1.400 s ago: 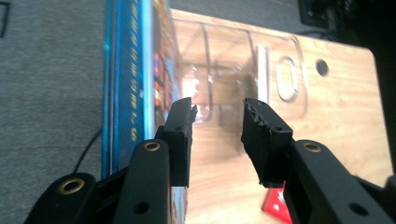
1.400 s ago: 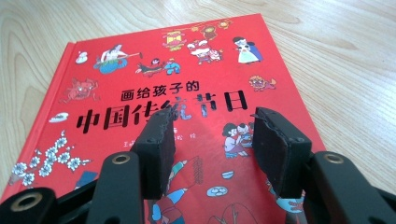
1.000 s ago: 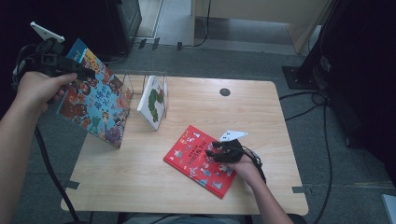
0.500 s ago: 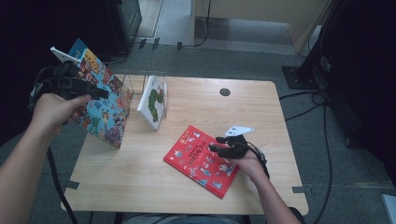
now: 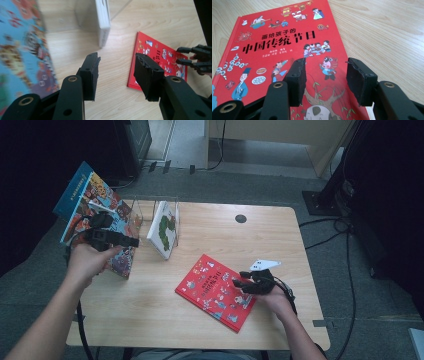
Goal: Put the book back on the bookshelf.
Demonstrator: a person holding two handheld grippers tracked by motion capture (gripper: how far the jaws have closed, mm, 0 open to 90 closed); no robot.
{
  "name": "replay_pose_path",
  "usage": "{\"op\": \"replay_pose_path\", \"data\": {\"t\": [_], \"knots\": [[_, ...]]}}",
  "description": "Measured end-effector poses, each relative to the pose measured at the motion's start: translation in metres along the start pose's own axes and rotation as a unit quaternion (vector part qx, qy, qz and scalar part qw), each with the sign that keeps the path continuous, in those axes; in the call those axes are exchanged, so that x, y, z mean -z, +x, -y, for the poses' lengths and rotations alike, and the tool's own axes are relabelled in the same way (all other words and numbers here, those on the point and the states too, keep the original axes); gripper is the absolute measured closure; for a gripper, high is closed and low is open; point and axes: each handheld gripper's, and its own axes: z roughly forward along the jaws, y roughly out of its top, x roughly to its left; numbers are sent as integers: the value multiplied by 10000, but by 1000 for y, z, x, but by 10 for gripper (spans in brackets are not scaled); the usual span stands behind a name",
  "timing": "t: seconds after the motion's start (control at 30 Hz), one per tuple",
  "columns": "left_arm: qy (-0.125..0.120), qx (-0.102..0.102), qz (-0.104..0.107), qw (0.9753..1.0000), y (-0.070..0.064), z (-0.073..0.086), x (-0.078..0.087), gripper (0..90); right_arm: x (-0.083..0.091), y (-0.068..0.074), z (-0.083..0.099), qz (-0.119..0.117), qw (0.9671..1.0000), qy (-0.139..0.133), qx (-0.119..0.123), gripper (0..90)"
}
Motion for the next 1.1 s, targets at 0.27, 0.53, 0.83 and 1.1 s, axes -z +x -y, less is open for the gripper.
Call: {"op": "replay_pose_path", "data": {"t": [0.27,0.53,0.83,1.1], "knots": [[186,-280,150,9993,-15,19,-44,556,4,-4,6,50,10000,-23,-75,503],[318,-440,167,9984,-26,38,-74,548,15,-4,15,109,9998,-75,-118,505],[307,-486,489,9972,-33,52,-99,552,25,-3,27,149,9997,-91,-145,536],[422,-687,397,9960,-40,68,-121,554,38,-5,40,126,9994,-101,-307,612]]}}
